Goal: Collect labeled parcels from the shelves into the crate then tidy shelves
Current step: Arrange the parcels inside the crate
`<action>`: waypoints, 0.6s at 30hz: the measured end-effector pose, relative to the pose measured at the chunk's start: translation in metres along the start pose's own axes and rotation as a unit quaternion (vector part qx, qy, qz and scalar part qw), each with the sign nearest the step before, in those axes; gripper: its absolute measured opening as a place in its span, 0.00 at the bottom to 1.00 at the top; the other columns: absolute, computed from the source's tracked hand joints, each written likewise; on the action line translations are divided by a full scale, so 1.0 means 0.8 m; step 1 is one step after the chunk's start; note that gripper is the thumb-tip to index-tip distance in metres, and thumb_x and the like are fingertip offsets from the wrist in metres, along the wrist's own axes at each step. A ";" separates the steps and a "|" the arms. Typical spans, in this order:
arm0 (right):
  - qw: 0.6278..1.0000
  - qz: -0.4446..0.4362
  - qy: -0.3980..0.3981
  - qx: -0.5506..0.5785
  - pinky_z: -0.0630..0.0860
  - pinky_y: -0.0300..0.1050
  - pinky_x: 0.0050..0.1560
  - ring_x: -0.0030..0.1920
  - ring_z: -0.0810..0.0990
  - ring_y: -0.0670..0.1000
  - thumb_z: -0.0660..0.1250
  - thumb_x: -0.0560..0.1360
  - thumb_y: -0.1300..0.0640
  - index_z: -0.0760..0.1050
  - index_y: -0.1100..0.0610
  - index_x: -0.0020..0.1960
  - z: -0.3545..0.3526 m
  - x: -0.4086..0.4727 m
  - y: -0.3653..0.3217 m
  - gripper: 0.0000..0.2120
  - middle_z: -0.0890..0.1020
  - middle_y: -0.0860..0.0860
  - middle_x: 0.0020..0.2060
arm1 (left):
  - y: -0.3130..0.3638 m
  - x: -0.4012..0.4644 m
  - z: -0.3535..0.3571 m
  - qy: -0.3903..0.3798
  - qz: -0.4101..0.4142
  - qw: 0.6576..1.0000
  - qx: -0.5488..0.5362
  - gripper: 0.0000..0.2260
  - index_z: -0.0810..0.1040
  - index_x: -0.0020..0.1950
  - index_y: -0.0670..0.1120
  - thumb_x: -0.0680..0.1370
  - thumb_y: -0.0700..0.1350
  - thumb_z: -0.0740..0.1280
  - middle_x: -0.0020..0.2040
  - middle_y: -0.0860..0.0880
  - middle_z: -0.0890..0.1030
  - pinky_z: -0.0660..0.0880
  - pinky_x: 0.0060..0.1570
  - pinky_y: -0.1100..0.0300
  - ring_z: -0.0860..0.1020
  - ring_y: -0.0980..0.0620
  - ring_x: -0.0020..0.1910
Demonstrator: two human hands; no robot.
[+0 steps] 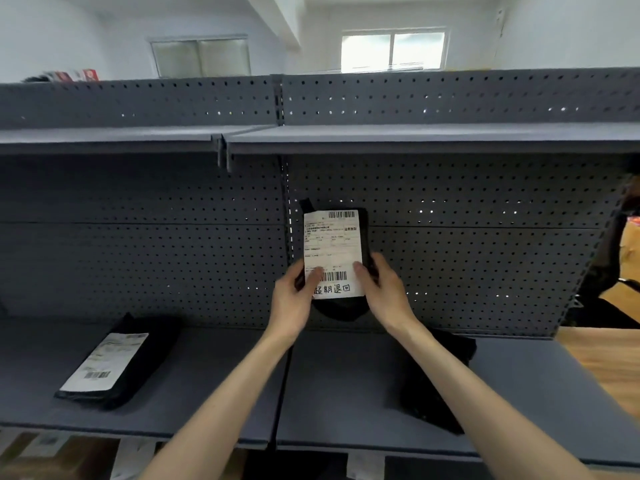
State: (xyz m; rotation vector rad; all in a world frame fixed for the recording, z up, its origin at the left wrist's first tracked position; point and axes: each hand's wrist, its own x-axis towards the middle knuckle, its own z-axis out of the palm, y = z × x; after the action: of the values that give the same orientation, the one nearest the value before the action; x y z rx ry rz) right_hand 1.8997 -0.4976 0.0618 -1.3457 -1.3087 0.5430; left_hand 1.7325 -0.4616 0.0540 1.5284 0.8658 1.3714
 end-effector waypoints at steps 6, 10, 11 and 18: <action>1.000 -0.025 0.008 0.001 0.77 0.30 0.45 0.49 0.81 0.35 0.60 0.83 0.52 0.71 0.54 0.64 0.000 -0.003 -0.002 0.11 0.82 0.44 0.54 | 0.013 -0.009 0.007 0.000 0.018 1.000 -0.025 0.13 0.78 0.67 0.49 0.84 0.45 0.64 0.58 0.56 0.84 0.77 0.60 0.63 0.81 0.58 0.59; 1.000 -0.026 0.013 -0.012 0.75 0.28 0.47 0.50 0.80 0.33 0.61 0.83 0.52 0.71 0.53 0.65 -0.003 -0.008 0.000 0.12 0.81 0.42 0.54 | 0.011 -0.015 0.010 0.003 0.012 0.999 -0.035 0.12 0.78 0.66 0.50 0.84 0.44 0.64 0.58 0.56 0.84 0.77 0.60 0.62 0.81 0.58 0.59; 1.000 -0.024 0.012 -0.014 0.74 0.26 0.46 0.50 0.79 0.31 0.61 0.83 0.53 0.71 0.52 0.65 -0.003 -0.010 0.000 0.12 0.81 0.42 0.54 | 0.012 -0.016 0.010 0.006 0.011 0.999 -0.038 0.12 0.78 0.66 0.51 0.83 0.44 0.64 0.58 0.56 0.84 0.77 0.60 0.62 0.81 0.58 0.59; 0.999 -0.025 0.013 -0.029 0.72 0.23 0.44 0.50 0.79 0.32 0.61 0.82 0.53 0.71 0.50 0.64 -0.003 -0.013 -0.011 0.11 0.80 0.39 0.52 | 0.014 -0.019 0.003 0.014 0.009 0.999 -0.036 0.14 0.77 0.69 0.47 0.83 0.45 0.65 0.59 0.55 0.84 0.77 0.62 0.60 0.81 0.58 0.59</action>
State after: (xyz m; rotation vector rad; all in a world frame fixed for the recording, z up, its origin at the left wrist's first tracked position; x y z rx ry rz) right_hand 1.8955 -0.5097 0.0670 -1.3588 -1.3430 0.4554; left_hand 1.7321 -0.4796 0.0586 1.4671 0.8132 1.4249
